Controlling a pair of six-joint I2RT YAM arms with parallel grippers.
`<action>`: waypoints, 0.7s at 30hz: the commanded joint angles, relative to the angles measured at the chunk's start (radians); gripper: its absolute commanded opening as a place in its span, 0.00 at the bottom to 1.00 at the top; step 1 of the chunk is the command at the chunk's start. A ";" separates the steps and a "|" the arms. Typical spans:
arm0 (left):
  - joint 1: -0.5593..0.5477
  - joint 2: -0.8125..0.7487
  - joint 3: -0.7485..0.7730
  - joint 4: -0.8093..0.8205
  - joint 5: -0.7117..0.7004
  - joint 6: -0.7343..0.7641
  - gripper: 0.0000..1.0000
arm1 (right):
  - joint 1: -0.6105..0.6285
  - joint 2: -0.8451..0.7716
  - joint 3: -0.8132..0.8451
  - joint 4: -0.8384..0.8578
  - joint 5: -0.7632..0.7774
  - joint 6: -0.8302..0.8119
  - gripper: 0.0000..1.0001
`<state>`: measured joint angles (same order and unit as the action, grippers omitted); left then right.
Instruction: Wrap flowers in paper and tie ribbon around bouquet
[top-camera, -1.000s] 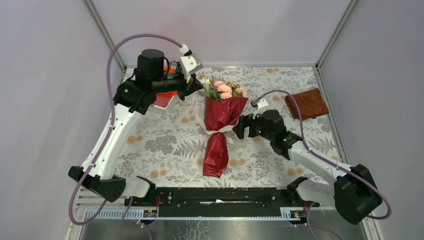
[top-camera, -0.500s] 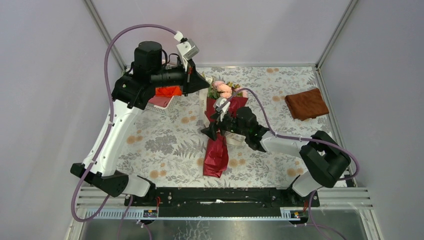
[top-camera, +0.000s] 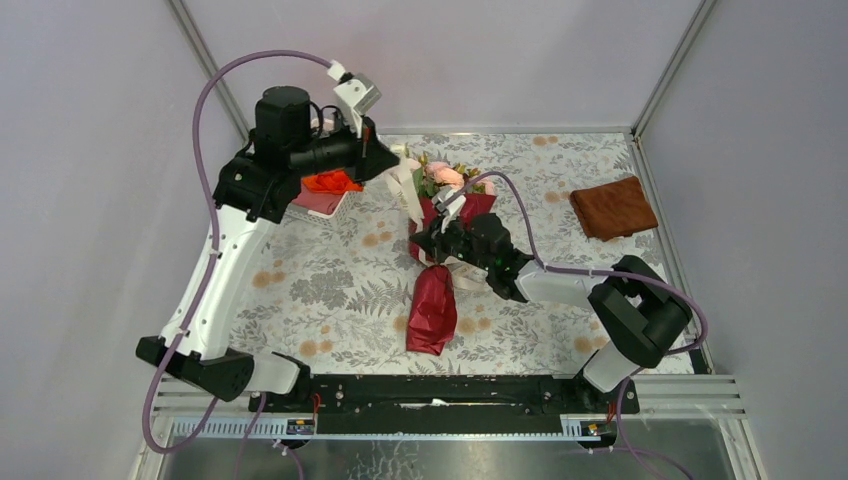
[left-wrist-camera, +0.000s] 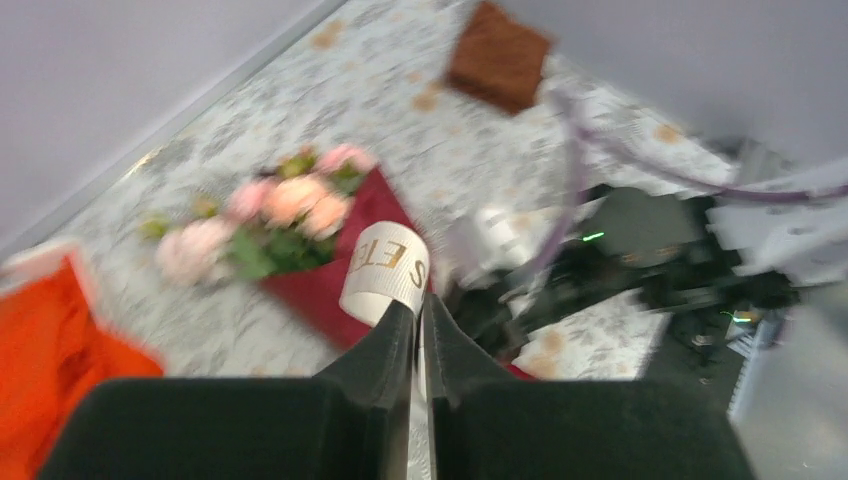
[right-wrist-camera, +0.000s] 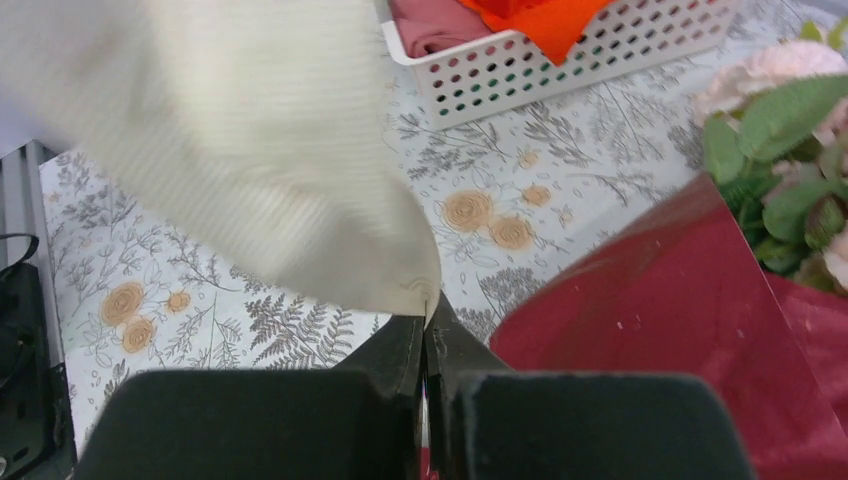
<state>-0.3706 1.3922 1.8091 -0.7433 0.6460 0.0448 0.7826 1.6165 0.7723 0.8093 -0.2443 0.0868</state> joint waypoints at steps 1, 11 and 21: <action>0.096 -0.088 -0.196 0.021 -0.315 0.112 0.31 | -0.002 -0.100 -0.012 -0.057 0.113 0.078 0.00; 0.093 -0.346 -0.841 -0.196 -0.501 0.767 0.78 | 0.000 -0.125 0.058 -0.341 0.110 0.268 0.00; -0.106 -0.382 -1.023 0.415 -0.169 0.610 0.91 | 0.000 -0.128 0.108 -0.384 0.104 0.356 0.00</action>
<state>-0.4614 0.9668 0.8944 -0.8188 0.2745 0.7219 0.7826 1.5246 0.8078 0.4339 -0.1505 0.3843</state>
